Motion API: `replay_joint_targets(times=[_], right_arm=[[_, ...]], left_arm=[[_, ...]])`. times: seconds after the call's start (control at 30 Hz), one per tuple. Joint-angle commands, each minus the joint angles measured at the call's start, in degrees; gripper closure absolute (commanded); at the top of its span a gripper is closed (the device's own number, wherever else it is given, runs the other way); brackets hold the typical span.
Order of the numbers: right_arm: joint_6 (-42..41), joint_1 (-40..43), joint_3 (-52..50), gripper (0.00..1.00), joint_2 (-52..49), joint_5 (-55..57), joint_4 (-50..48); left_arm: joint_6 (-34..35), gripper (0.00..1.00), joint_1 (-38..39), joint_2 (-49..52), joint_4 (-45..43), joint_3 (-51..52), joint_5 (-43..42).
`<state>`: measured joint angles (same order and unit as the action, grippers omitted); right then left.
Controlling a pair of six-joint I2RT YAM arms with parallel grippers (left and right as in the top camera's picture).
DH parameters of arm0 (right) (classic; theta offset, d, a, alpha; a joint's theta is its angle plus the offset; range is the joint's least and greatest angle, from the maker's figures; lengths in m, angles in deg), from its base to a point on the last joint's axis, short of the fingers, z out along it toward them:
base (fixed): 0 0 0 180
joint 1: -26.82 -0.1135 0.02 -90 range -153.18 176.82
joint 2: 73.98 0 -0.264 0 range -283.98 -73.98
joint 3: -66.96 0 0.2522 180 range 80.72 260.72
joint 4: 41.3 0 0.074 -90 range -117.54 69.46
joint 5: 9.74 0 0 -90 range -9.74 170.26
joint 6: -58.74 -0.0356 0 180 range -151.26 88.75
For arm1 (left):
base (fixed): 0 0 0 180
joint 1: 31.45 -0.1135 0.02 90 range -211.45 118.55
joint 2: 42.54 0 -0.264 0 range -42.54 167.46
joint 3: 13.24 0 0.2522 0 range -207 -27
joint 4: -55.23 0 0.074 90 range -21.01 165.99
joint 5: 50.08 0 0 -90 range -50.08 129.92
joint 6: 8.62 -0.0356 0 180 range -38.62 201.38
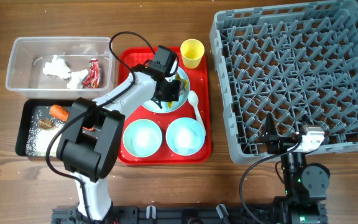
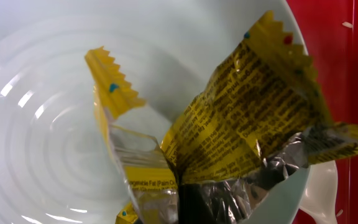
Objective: Sort waste into correct bins and load items into the dishwasher rack
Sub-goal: 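Carry the yellow wrappers left and release them into the clear bin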
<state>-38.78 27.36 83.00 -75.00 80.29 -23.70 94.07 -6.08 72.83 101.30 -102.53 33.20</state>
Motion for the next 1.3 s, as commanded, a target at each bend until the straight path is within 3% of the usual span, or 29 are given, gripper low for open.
replay_joint_targets(times=[0.0,0.3,0.53,0.97,1.27], right_arm=[[-0.4,-0.2,-0.2,0.00,-0.2,-0.5,-0.2],[-0.4,-0.2,-0.2,0.00,-0.2,-0.5,-0.2],[-0.4,-0.2,-0.2,0.00,-0.2,-0.5,-0.2],[-0.3,-0.2,-0.2,0.00,-0.2,-0.5,-0.2],[-0.3,-0.2,-0.2,0.00,-0.2,-0.5,-0.2]], left_arm=[[-0.3,0.96,0.2,-3.3,0.2,-0.5,2.1],[-0.3,0.96,-1.7,-17.7,1.1,-0.5,13.7],[-0.3,0.96,-11.5,-25.4,1.3,-0.5,19.5],[-0.3,0.96,-33.2,-20.7,-0.7,-0.5,19.4],[-0.3,0.94,-39.3,-11.0,-6.6,-0.5,19.2]])
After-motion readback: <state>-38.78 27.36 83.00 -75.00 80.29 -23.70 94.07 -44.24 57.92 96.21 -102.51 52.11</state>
